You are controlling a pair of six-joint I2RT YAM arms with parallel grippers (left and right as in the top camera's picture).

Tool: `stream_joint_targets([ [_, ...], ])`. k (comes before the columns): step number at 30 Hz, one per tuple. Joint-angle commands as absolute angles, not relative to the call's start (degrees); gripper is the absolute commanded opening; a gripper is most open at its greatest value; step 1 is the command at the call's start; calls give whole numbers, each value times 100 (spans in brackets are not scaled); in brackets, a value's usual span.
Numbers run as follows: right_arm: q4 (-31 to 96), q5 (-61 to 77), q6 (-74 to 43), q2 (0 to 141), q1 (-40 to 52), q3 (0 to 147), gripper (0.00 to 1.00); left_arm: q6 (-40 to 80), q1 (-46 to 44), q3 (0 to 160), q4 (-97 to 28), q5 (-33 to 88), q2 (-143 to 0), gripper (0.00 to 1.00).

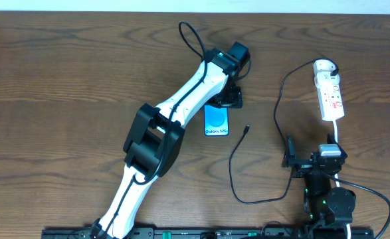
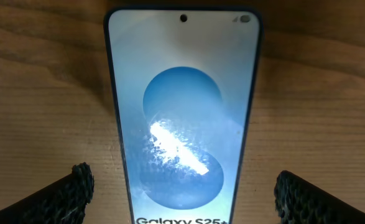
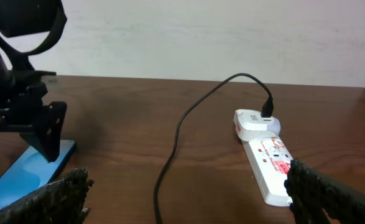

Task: Plug charger to phone and switch on socket
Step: 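Lower the left gripper onto the smartphone and align with its edges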

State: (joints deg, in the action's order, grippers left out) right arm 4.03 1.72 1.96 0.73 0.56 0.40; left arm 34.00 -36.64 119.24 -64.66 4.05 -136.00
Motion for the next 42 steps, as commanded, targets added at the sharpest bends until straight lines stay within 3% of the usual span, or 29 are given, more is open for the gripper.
stream_joint_targets([
  [1, 427, 165, 222, 60, 80, 32, 99, 3481, -3645, 11854, -6438, 268, -13719, 95],
  [42, 427, 165, 222, 60, 80, 32, 99, 3590, -3640, 11458, -5813, -30, -13749, 95],
])
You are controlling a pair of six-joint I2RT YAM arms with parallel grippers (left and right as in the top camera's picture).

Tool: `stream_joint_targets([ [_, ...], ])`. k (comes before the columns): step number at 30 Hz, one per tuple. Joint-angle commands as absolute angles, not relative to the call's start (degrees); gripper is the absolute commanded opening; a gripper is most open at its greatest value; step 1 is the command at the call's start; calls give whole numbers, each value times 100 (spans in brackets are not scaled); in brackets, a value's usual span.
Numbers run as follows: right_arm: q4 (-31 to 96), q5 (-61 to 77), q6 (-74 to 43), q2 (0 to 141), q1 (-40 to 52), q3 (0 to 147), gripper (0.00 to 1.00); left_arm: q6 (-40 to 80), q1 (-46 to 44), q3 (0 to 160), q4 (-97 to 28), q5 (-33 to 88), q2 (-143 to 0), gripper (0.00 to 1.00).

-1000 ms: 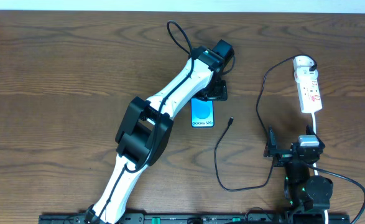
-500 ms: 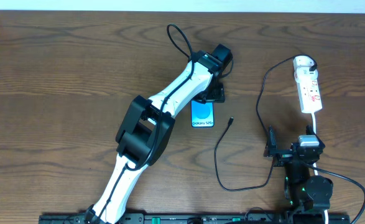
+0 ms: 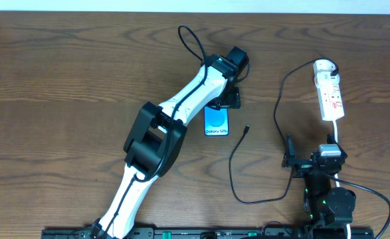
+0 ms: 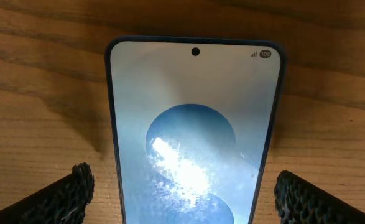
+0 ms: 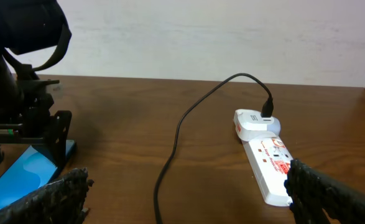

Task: Plug charger to phone and switch on socket
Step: 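Lower the left gripper onto the smartphone and align with its edges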

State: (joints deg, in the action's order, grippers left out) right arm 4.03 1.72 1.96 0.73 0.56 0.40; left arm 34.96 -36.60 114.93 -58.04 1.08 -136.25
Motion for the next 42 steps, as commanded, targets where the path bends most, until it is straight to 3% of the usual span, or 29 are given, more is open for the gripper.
stream_joint_targets([
  [1, 427, 165, 222, 60, 80, 32, 99, 3590, -3640, 11458, -5813, -30, -13760, 95],
  [42, 427, 165, 222, 60, 80, 32, 99, 3566, -3647, 11458, -5902, 602, -14162, 98],
])
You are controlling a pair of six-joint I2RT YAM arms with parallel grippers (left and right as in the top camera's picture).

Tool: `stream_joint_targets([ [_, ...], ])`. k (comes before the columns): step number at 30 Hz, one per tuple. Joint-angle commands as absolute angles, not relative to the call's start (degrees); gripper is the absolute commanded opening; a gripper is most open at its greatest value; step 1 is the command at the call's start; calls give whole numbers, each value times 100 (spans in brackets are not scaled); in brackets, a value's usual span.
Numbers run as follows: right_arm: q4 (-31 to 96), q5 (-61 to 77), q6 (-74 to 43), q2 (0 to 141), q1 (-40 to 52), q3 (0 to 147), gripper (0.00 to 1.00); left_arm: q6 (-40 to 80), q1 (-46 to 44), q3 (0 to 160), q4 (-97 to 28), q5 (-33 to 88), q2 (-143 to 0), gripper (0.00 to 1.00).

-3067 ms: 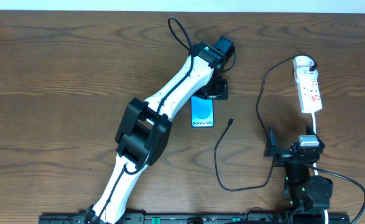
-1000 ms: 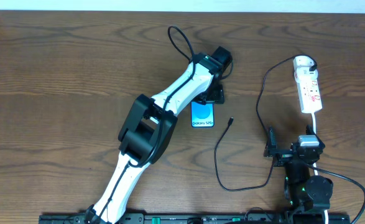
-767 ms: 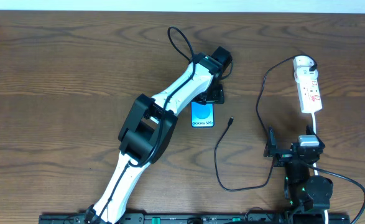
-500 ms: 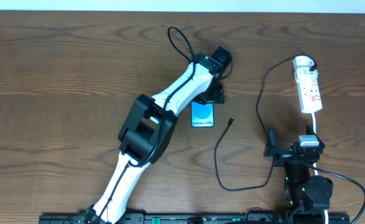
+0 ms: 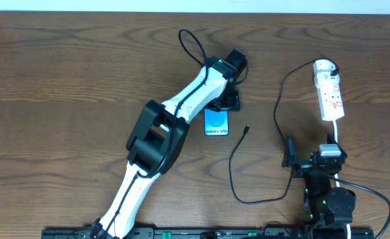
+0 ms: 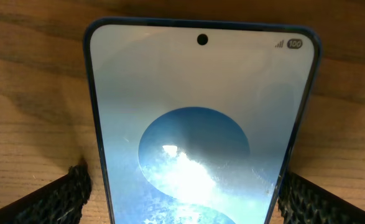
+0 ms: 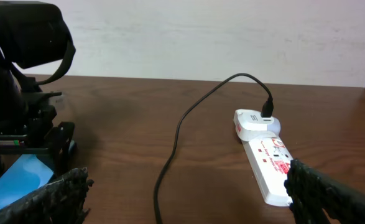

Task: Plug charger to phone and switch on socket
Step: 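Lower the left gripper onto the smartphone and align with its edges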

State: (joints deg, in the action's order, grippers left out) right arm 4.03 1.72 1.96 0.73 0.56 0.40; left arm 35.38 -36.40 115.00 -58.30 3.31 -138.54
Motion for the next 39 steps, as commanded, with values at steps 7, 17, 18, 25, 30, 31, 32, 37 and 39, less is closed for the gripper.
stream_joint_targets([
  [7, 427, 165, 222, 60, 80, 32, 99, 3566, -3726, 11458, -5911, 611, -14162, 98],
  [17, 427, 165, 222, 60, 80, 32, 99, 3566, -3806, 11458, -5900, 598, -14162, 98],
  [18, 427, 165, 222, 60, 80, 32, 99, 3566, -3806, 11458, -5900, 598, -14162, 98],
  [25, 427, 165, 222, 60, 80, 32, 99, 3566, -3806, 11458, -5900, 596, -14162, 98],
  [30, 427, 165, 222, 60, 80, 32, 99, 3566, -3806, 11458, -5900, 552, -14162, 95],
  [31, 427, 165, 222, 60, 80, 32, 99, 3566, -3806, 11458, -5902, 548, -14162, 93],
  [32, 427, 165, 222, 60, 80, 32, 99, 3566, -3806, 11458, -5905, 548, -14162, 93],
  [37, 427, 165, 222, 60, 80, 32, 99, 3566, -3806, 11458, -5902, 543, -14162, 90],
  [39, 427, 165, 222, 60, 80, 32, 99, 3566, -3806, 11458, -5902, 534, -14162, 86],
])
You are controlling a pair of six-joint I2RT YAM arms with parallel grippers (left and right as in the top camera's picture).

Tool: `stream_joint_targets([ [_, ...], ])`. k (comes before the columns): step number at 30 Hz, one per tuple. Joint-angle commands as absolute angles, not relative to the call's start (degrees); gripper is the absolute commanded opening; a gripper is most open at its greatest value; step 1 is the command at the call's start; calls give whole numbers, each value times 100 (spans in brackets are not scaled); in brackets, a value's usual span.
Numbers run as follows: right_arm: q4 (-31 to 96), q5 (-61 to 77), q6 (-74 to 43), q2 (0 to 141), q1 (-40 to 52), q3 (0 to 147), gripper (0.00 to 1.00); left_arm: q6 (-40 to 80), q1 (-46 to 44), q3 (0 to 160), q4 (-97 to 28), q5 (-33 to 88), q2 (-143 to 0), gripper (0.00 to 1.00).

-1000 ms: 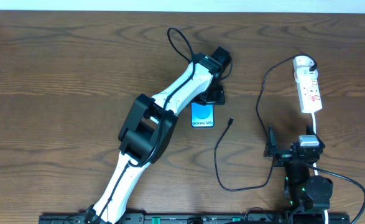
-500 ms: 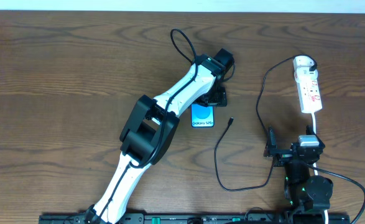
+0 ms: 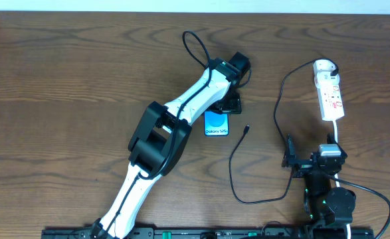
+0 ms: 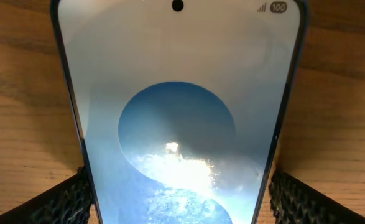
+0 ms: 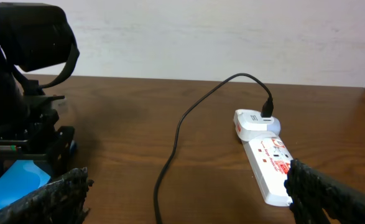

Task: Plug charger to phone and switch on socket
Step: 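Lower the left gripper onto the smartphone and align with its edges, then close the left gripper on the smartphone's long edges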

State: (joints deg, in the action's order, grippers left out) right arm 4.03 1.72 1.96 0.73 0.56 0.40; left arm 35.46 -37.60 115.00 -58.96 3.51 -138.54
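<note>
A blue-screened phone [image 3: 216,125] lies flat on the wooden table [image 3: 82,79] and fills the left wrist view [image 4: 176,112]. My left gripper [image 3: 229,105] is low over its top end, open, one finger [image 4: 64,199] at each long edge. The black charger cable [image 3: 233,166] ends in a loose plug [image 3: 246,129] to the right of the phone. Its other end runs to a white adapter [image 3: 323,66] in the white power strip [image 3: 330,93]. My right gripper [image 5: 188,205] stands open near the front edge, pointing at the strip [image 5: 269,165].
The cable [image 5: 176,137] loops across the table between the phone and the strip. The left arm [image 3: 181,109] reaches diagonally over the table's middle. A pale wall [image 5: 201,37] rises behind the far edge.
My left gripper has come lower over the phone, which now looks larger, its side edges right at the fingers. The right arm, cable and strip have not moved.
My left gripper hung open above the phone's middle, then over its top end. It then stood lower, and now its fingers flank the phone's edges. The right gripper stayed open and still, and the cable plug stayed loose beside the phone.
</note>
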Motion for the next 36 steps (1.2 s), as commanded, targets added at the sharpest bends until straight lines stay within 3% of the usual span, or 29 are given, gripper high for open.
stream_joint_targets([
  [1, 427, 165, 222, 60, 80, 32, 99, 3566, -3806, 11458, -5902, 534, -14162, 85],
  [8, 427, 165, 222, 60, 80, 32, 99, 3566, -3806, 11458, -5902, 534, -14162, 80],
  [36, 427, 165, 222, 60, 80, 32, 99, 3566, -3621, 11524, -6171, 561, -14051, 75],
])
